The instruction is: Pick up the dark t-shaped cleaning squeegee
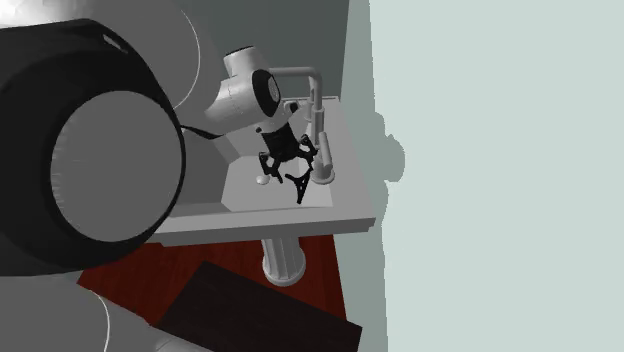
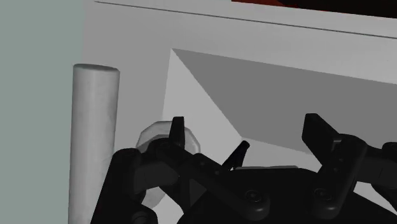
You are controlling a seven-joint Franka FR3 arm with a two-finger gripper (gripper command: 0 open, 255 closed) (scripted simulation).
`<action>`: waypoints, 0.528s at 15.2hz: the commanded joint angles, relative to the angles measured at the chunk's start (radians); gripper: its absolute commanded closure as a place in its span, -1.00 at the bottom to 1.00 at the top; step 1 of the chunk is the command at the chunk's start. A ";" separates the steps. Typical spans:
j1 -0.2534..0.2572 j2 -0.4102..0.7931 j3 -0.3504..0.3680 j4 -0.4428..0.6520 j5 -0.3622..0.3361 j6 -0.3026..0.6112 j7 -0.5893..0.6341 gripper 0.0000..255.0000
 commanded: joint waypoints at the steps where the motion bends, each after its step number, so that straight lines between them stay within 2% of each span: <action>1: 0.007 0.081 0.008 0.052 -0.043 0.022 0.009 -1.00; 8: 0.055 0.349 0.013 0.240 -0.193 0.069 0.037 -1.00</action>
